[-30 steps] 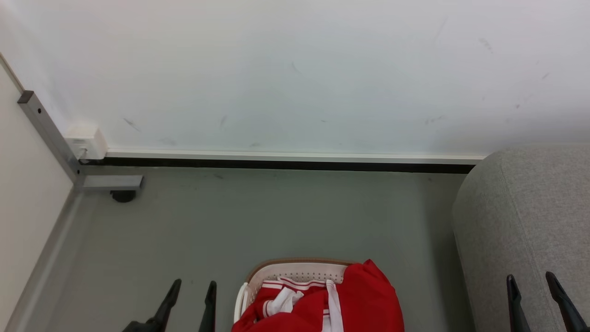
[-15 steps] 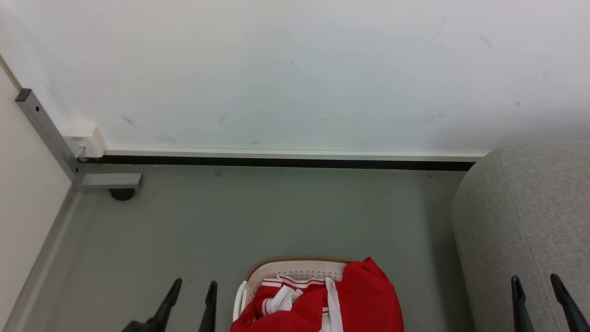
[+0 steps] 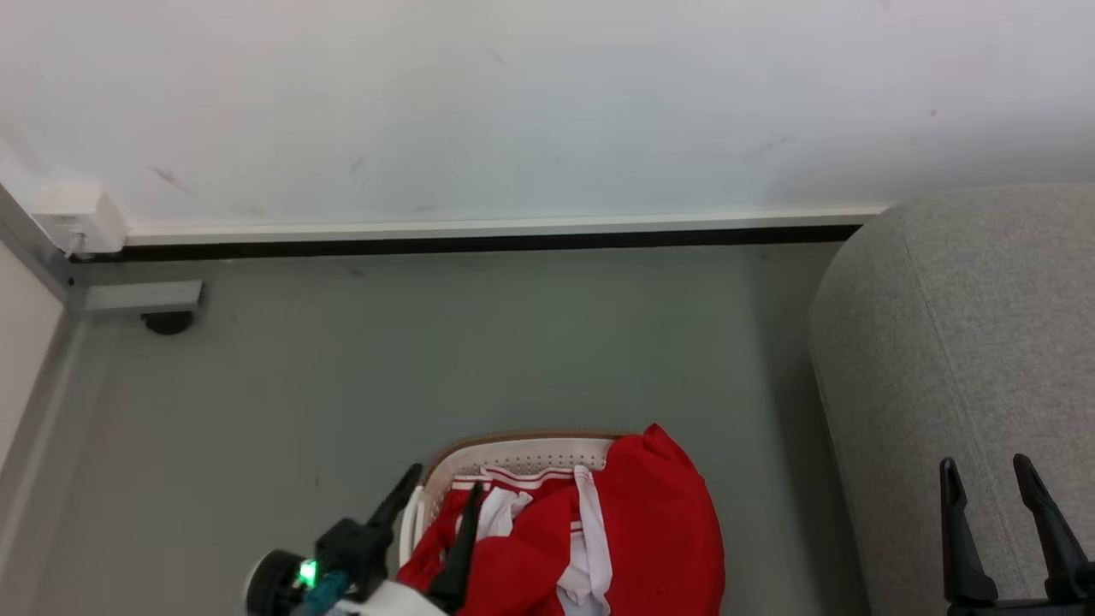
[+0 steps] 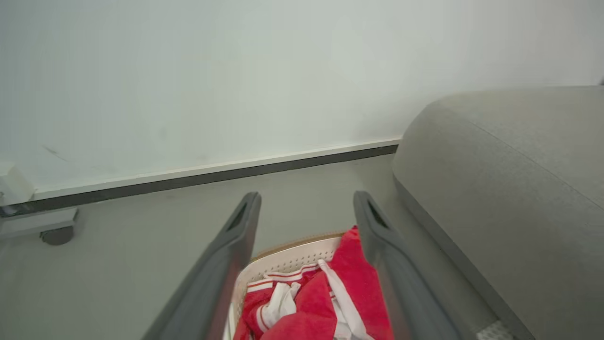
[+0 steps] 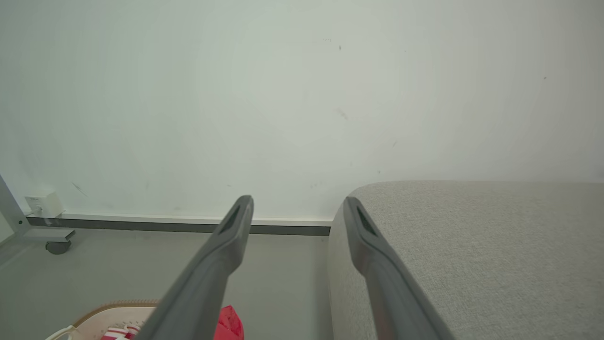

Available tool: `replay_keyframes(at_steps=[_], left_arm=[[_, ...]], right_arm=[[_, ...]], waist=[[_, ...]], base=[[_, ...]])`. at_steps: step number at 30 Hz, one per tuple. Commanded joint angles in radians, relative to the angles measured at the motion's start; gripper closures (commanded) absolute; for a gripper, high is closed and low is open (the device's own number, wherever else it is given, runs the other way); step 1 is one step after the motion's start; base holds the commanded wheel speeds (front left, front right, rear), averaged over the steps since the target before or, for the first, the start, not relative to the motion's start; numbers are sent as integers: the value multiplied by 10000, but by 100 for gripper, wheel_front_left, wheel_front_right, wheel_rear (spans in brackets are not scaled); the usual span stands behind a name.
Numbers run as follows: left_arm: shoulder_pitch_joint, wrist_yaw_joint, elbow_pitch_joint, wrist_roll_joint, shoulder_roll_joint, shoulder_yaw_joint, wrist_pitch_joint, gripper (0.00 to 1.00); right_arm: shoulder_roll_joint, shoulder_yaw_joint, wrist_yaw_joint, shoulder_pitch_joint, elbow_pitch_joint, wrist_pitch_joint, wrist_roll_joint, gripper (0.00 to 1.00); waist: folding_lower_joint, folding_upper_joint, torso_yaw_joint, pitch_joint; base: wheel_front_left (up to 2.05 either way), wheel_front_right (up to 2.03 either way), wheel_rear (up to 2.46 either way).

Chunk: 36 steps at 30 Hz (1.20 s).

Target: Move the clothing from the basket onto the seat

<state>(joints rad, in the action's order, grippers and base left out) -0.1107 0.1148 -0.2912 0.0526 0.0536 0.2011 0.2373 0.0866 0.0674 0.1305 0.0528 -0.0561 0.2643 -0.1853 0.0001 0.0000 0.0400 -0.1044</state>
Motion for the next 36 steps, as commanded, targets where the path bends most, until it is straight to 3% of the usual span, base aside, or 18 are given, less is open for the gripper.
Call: replay_keyframes(at_steps=[1,13,23,36], left_arm=[[-340,46,-233,-160,57,155,-95,0],[-3087,138,-3664,-634,67,2175,-1988,0],[-5023,133,-6024,-802,651,2561,-2986,0],[-6718,109,-7868,-1031,1232,2887,-3794,0]], right_arm=[[-23,-40,4,-176,48,4,-40,0],[-243,-660,4,-1343,208,2,-12,0],[-353,-1270,4,-2146,378,4,-179,0],[-361,-1832,4,-3071,597,4,-736,0]], waist=[[-1,0,234,-279],[-1,0,1211,-1959],[-1,0,1823,-3555],[-1,0,2337,-5286]], base=[[0,0,0],[0,0,0],[0,0,0],[0,0,0]])
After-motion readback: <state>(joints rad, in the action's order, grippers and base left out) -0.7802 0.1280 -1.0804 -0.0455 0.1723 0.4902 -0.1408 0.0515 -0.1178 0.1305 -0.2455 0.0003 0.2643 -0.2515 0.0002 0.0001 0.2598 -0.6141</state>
